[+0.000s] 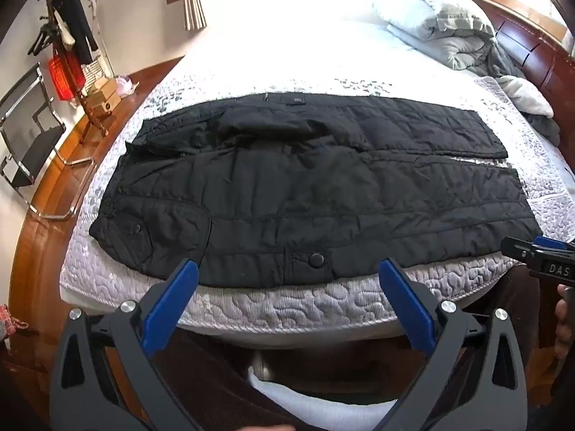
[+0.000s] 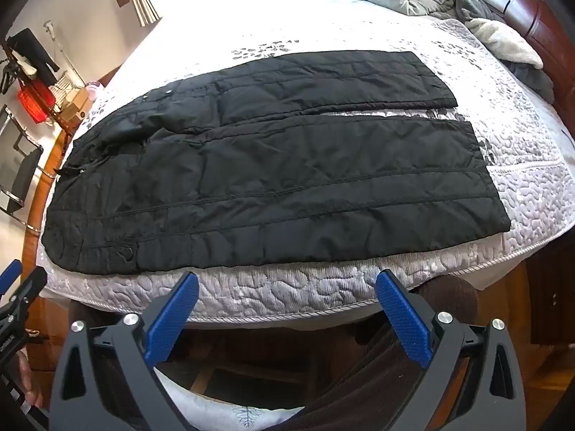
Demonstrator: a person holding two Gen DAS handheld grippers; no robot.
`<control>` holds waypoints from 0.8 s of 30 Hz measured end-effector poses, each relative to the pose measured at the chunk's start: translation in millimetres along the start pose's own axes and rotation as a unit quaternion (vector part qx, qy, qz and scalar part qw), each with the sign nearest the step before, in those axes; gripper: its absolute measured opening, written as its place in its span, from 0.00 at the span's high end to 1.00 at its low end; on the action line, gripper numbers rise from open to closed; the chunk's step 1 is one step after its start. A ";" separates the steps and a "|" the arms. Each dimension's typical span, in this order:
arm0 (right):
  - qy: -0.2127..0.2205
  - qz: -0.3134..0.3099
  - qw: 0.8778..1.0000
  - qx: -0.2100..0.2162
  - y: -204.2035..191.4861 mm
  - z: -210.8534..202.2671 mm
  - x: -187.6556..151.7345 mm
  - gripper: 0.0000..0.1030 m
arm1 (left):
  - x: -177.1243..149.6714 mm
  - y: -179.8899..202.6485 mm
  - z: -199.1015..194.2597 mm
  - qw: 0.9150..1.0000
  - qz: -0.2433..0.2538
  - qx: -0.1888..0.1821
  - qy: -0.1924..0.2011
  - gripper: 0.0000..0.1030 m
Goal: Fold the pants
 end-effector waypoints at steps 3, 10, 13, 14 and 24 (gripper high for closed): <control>-0.003 -0.001 1.000 0.002 0.6 4.3 -2.1 0.03 | 8.5 8.9 -1.1 1.000 0.016 0.015 0.005 0.03; -0.010 0.004 1.000 0.006 -0.4 9.0 -4.2 0.03 | 5.1 1.2 -6.2 1.000 -0.002 -0.005 0.015 0.03; -0.011 0.007 1.000 0.008 3.0 10.1 -2.4 0.03 | 6.0 -3.7 -4.3 1.000 -0.012 -0.002 0.011 0.03; -0.011 0.007 1.000 0.007 3.1 9.9 -2.2 0.03 | 6.1 -5.5 -4.0 1.000 -0.014 0.001 0.010 0.03; 0.000 0.003 1.000 0.001 4.4 5.3 0.1 0.03 | 2.9 -6.8 0.7 1.000 -0.016 0.008 0.002 0.03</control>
Point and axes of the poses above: each gripper's, at about its wrist camera, not at the fingertips, and z roughly the way its jaws point, y to its right, x to its top, the point moved 7 cm from there along z, roughly the way its jaws point, and after that the axes turned 6 degrees about -z, right-handed, at the moved point
